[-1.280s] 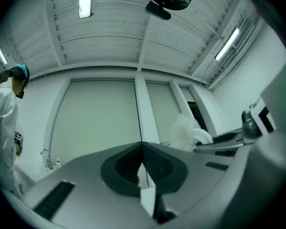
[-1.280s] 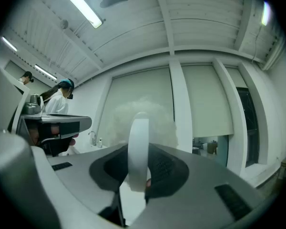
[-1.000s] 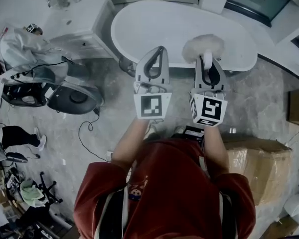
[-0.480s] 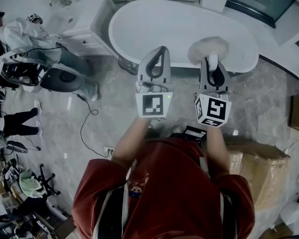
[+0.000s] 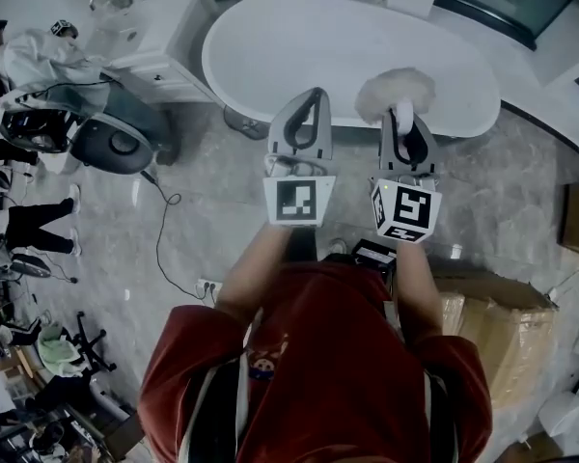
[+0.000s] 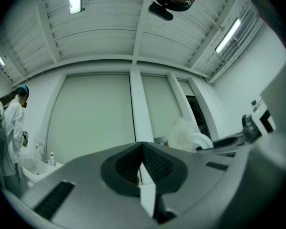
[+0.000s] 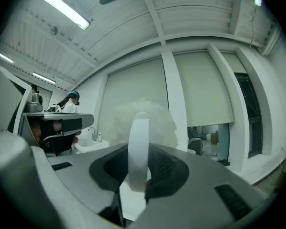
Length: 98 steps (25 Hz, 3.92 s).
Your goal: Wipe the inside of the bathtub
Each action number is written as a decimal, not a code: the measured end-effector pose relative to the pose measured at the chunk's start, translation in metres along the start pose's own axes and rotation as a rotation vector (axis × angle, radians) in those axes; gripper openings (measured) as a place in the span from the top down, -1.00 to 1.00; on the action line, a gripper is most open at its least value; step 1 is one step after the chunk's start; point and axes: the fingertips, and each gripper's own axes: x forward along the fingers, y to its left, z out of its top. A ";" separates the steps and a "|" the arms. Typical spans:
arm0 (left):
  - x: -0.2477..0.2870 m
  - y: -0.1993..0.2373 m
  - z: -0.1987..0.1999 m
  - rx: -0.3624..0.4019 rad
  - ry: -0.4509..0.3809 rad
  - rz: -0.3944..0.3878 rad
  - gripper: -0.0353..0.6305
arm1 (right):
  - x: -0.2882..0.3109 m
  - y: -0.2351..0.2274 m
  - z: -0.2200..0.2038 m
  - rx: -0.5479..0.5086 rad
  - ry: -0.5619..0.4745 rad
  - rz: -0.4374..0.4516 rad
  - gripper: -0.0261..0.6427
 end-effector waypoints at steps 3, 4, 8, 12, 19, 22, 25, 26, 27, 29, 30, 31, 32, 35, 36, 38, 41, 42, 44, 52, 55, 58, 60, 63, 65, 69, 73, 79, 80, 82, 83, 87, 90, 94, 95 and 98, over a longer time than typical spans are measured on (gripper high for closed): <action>0.007 0.006 -0.009 -0.020 0.008 0.002 0.85 | 0.011 0.002 -0.005 -0.005 0.010 0.001 0.64; 0.013 0.011 -0.012 -0.024 0.008 0.003 0.85 | 0.019 0.003 -0.006 -0.007 0.012 0.001 0.64; 0.049 0.045 -0.023 -0.036 0.002 0.006 0.85 | 0.067 0.010 -0.006 -0.013 0.023 0.002 0.64; 0.075 0.082 -0.034 -0.051 -0.002 0.021 0.85 | 0.111 0.027 -0.006 -0.027 0.037 0.015 0.64; 0.125 0.161 -0.054 -0.056 0.007 0.021 0.85 | 0.202 0.063 0.000 -0.050 0.047 0.025 0.64; 0.143 0.195 -0.060 -0.053 0.005 0.024 0.85 | 0.238 0.079 0.004 -0.056 0.049 0.026 0.64; 0.158 0.226 -0.069 -0.075 -0.001 0.035 0.85 | 0.268 0.093 0.004 -0.074 0.055 0.027 0.64; 0.163 0.234 -0.073 -0.076 0.003 0.036 0.85 | 0.276 0.097 0.004 -0.081 0.057 0.027 0.64; 0.168 0.241 -0.077 -0.077 0.008 0.036 0.85 | 0.284 0.099 0.004 -0.084 0.059 0.026 0.64; 0.177 0.251 -0.083 -0.083 0.010 0.039 0.85 | 0.296 0.100 0.002 -0.082 0.067 0.021 0.64; 0.182 0.253 -0.085 -0.083 0.007 0.037 0.85 | 0.300 0.099 0.000 -0.080 0.072 0.018 0.64; 0.187 0.253 -0.087 -0.080 0.008 0.034 0.85 | 0.305 0.097 -0.002 -0.078 0.078 0.015 0.64; 0.191 0.253 -0.089 -0.078 0.010 0.031 0.85 | 0.310 0.094 -0.004 -0.077 0.082 0.013 0.64; 0.209 0.250 -0.101 -0.064 0.022 0.025 0.85 | 0.327 0.085 -0.014 -0.073 0.086 0.013 0.64; 0.216 0.248 -0.105 -0.058 0.030 0.026 0.85 | 0.333 0.081 -0.017 -0.070 0.086 0.014 0.64; 0.232 0.245 -0.114 -0.055 0.043 0.036 0.85 | 0.348 0.069 -0.022 -0.064 0.086 0.022 0.64; 0.263 0.239 -0.120 -0.050 0.027 0.053 0.85 | 0.375 0.049 -0.031 -0.058 0.089 0.040 0.64; 0.274 0.237 -0.122 -0.041 0.021 0.054 0.85 | 0.386 0.041 -0.033 -0.055 0.091 0.046 0.64; 0.295 0.232 -0.125 -0.026 0.021 0.056 0.85 | 0.405 0.025 -0.035 -0.046 0.092 0.057 0.64; 0.359 0.212 -0.147 -0.034 0.057 0.125 0.85 | 0.456 -0.026 -0.054 -0.023 0.109 0.126 0.64; 0.379 0.211 -0.162 -0.047 0.083 0.155 0.85 | 0.473 -0.041 -0.070 -0.009 0.134 0.156 0.64; 0.391 0.217 -0.182 -0.071 0.110 0.188 0.85 | 0.489 -0.048 -0.091 -0.011 0.161 0.186 0.64; 0.392 0.222 -0.193 -0.070 0.125 0.205 0.85 | 0.495 -0.047 -0.102 -0.016 0.174 0.200 0.64; 0.391 0.235 -0.212 -0.054 0.139 0.217 0.85 | 0.508 -0.036 -0.119 -0.025 0.196 0.213 0.64; 0.391 0.248 -0.230 -0.052 0.149 0.223 0.85 | 0.521 -0.024 -0.134 -0.032 0.216 0.221 0.64; 0.394 0.273 -0.268 -0.086 0.168 0.236 0.85 | 0.547 -0.002 -0.168 -0.050 0.253 0.232 0.64; 0.403 0.311 -0.313 -0.105 0.181 0.217 0.85 | 0.581 0.028 -0.207 -0.064 0.295 0.240 0.64; 0.418 0.359 -0.398 -0.124 0.191 0.172 0.85 | 0.631 0.069 -0.285 -0.092 0.377 0.216 0.64; 0.420 0.360 -0.412 -0.118 0.199 0.156 0.85 | 0.637 0.072 -0.299 -0.096 0.389 0.212 0.64; 0.425 0.358 -0.445 -0.114 0.226 0.125 0.85 | 0.649 0.072 -0.331 -0.101 0.412 0.202 0.64; 0.428 0.357 -0.461 -0.122 0.230 0.117 0.85 | 0.655 0.072 -0.347 -0.103 0.420 0.197 0.64; 0.433 0.358 -0.518 -0.148 0.240 0.104 0.85 | 0.675 0.078 -0.412 -0.115 0.450 0.181 0.64; 0.439 0.353 -0.570 -0.150 0.251 0.103 0.85 | 0.689 0.078 -0.473 -0.123 0.482 0.183 0.64; 0.439 0.346 -0.633 -0.173 0.259 0.142 0.85 | 0.698 0.075 -0.546 -0.109 0.510 0.183 0.64; 0.439 0.344 -0.649 -0.170 0.264 0.148 0.85 | 0.698 0.073 -0.565 -0.109 0.520 0.183 0.64; 0.444 0.336 -0.696 -0.166 0.268 0.171 0.85 | 0.703 0.070 -0.622 -0.100 0.544 0.189 0.64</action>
